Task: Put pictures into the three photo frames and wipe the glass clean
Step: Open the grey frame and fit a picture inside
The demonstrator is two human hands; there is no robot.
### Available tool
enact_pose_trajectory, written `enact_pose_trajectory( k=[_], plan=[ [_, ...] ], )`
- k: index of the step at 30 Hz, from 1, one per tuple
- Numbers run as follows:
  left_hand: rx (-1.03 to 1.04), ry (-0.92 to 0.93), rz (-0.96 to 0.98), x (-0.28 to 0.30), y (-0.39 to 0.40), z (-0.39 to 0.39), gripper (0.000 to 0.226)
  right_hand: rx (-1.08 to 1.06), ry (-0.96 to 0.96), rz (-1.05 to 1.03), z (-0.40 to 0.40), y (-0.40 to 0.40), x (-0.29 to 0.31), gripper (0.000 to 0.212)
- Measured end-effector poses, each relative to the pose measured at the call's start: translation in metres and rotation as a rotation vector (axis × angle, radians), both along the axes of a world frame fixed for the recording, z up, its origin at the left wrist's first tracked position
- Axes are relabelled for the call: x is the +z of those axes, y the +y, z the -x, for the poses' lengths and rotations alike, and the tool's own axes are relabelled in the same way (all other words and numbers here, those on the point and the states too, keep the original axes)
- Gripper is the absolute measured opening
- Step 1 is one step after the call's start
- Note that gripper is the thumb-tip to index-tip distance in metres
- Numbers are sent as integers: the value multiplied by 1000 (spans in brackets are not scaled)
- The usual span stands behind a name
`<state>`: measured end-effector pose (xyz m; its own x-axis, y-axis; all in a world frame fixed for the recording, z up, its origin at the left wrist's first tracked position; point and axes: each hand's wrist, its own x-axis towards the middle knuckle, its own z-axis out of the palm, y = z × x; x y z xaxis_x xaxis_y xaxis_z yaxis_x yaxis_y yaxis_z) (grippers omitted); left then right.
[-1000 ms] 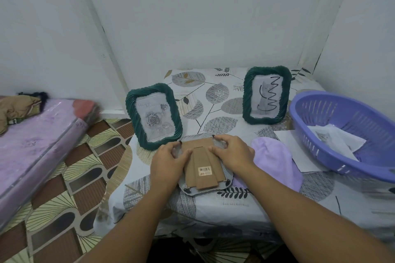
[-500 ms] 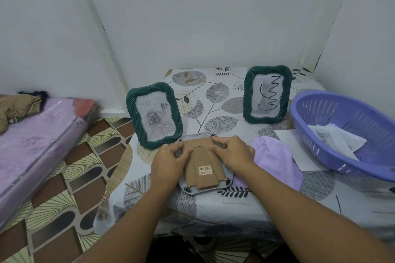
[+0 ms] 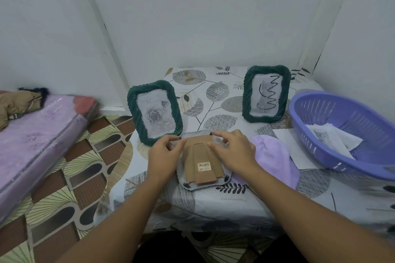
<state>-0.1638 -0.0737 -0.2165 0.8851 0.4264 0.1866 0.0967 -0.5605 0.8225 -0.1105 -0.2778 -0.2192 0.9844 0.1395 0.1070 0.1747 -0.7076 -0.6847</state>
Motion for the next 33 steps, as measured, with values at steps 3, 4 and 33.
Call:
enact_pose_trajectory(
  k=[3,4,33],
  plan=[
    [-159,55,15,16,11,9,9,159,-44,80,18,-1,15,46],
    [-241,90,-3,21,15,15,8,210,-50,116,22,0,18,48],
    [-337,304,-210,20,-1,67,18,292,62,257,33,-1,14,54]
  ],
)
